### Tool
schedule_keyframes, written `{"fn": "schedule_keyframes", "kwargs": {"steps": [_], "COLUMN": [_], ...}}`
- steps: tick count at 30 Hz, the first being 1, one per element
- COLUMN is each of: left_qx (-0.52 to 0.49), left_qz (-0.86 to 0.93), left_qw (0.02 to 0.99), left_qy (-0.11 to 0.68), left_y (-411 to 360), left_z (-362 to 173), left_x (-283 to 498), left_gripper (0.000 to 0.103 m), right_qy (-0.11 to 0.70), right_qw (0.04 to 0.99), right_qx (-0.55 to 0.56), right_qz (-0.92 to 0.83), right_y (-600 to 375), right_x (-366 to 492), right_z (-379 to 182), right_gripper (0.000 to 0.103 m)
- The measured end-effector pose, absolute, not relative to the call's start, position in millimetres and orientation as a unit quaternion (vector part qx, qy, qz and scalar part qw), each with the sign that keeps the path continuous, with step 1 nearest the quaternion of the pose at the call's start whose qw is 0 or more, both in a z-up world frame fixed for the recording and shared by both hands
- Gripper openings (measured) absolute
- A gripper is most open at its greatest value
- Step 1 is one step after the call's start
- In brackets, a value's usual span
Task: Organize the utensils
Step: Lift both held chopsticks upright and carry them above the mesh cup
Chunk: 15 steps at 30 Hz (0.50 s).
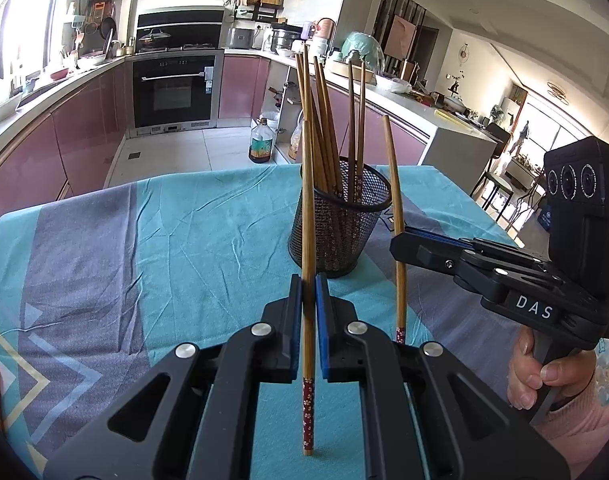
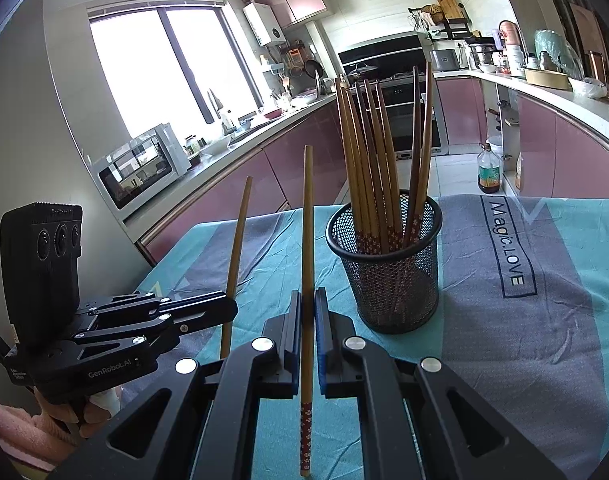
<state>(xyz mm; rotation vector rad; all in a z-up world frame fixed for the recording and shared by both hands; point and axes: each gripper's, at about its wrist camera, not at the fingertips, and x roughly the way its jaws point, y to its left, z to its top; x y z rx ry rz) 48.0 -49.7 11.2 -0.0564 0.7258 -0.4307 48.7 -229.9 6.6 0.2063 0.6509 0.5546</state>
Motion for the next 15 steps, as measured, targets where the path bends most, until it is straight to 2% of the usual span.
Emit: {"fn": "schedule_keyframes", "kwargs": {"steps": [15], "left_qx": [-0.030], "left_qz": [-0.212], "left_qw": [0.915], "left_qy": [0.343], "left_y": [-50.7], "left_z": [15.9], "left_x": [48.9], "left_gripper": [0.008], "right_qy": [0.304], "right_qw": [0.909], "right_qx": [0.100], "right_qz": [0.266], "right_y": [-232.1], "right_x": [48.6], "right_z": [13.4], "right_gripper": [0.005]}}
